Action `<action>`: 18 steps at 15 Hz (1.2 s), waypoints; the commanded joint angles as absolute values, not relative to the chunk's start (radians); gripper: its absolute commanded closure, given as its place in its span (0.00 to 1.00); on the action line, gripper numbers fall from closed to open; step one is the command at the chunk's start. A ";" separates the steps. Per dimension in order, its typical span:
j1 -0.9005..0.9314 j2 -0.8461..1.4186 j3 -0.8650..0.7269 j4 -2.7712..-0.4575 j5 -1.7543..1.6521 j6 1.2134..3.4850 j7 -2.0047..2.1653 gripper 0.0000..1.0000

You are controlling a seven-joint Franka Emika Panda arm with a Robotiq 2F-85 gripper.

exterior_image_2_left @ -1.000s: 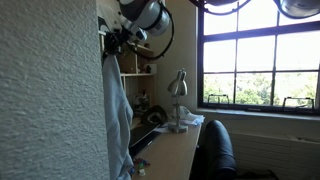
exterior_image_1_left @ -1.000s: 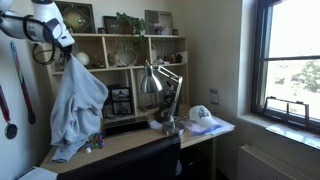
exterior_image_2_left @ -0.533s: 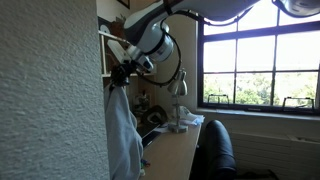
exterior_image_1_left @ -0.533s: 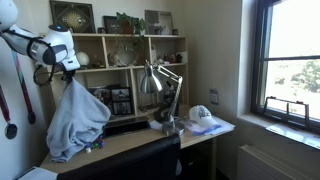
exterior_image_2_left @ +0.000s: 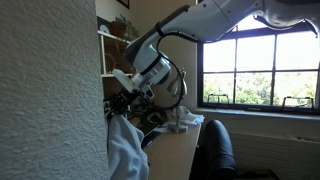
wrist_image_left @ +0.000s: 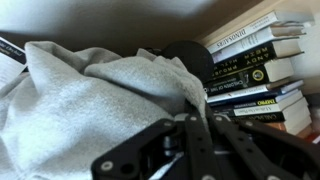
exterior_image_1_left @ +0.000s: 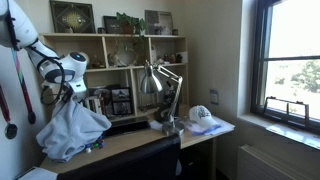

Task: Move the jersey from the chair to the table.

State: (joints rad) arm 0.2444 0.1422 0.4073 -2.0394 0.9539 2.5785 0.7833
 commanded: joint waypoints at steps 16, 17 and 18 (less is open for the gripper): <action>0.345 0.403 0.306 -1.868 0.930 2.399 0.561 0.60; 0.352 0.376 0.310 -1.869 0.928 2.394 0.573 0.53; 0.355 0.356 0.313 -1.866 0.925 2.374 0.579 0.45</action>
State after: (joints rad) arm 0.3371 0.4244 0.3176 -1.8707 0.9288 2.4299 0.5706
